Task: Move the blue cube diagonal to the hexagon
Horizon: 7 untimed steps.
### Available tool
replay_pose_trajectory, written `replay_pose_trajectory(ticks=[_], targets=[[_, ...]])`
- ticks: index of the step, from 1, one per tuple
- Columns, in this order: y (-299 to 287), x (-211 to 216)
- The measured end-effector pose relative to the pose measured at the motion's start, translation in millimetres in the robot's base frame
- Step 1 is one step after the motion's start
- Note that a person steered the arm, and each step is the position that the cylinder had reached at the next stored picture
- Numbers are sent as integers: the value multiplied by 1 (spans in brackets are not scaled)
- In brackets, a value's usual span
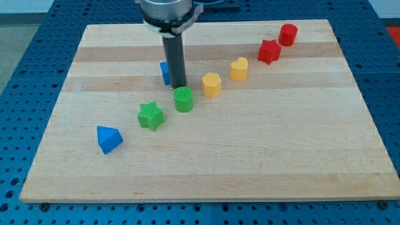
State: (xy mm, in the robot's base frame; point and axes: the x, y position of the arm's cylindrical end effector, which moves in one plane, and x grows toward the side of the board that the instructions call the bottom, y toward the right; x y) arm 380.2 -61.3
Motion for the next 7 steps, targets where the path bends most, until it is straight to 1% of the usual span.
replay_pose_trajectory(ticks=[1, 2, 3, 4, 5, 7], targets=[[-8, -35], [-8, -50], [-12, -19], [-42, 0], [-43, -25], [-39, -96]])
